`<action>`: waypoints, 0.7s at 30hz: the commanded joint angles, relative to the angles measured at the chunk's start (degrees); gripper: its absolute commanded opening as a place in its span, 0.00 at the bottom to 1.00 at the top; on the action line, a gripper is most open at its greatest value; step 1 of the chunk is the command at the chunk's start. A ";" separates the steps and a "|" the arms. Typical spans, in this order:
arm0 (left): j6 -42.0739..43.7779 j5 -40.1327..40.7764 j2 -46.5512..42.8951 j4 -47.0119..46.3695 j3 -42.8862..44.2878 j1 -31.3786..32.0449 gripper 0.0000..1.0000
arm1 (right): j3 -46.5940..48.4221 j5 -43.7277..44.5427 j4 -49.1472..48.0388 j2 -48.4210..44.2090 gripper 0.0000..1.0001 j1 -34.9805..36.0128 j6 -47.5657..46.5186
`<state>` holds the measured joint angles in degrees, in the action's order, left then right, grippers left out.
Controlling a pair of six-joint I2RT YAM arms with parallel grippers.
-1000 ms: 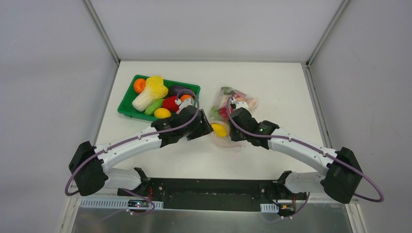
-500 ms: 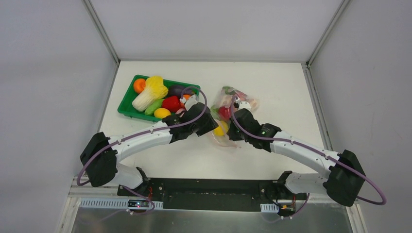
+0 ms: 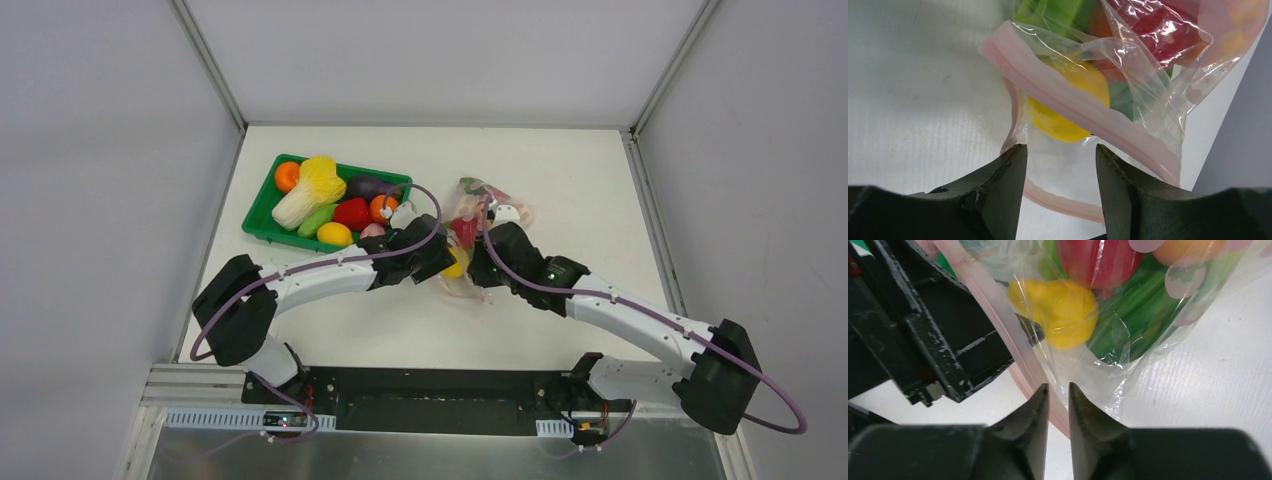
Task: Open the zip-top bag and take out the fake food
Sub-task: Pick up the fake fruit from the zipper food storage bag.
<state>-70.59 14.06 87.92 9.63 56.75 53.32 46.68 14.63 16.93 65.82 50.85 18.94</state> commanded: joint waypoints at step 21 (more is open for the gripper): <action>-4.36 -0.54 0.46 -11.09 -4.46 -1.90 0.59 | 1.00 12.70 -4.45 9.10 0.71 3.21 -7.21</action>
<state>-73.56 13.98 89.73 2.20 53.56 52.12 46.70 19.84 13.69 72.10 53.67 10.90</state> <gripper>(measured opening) 0.582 0.753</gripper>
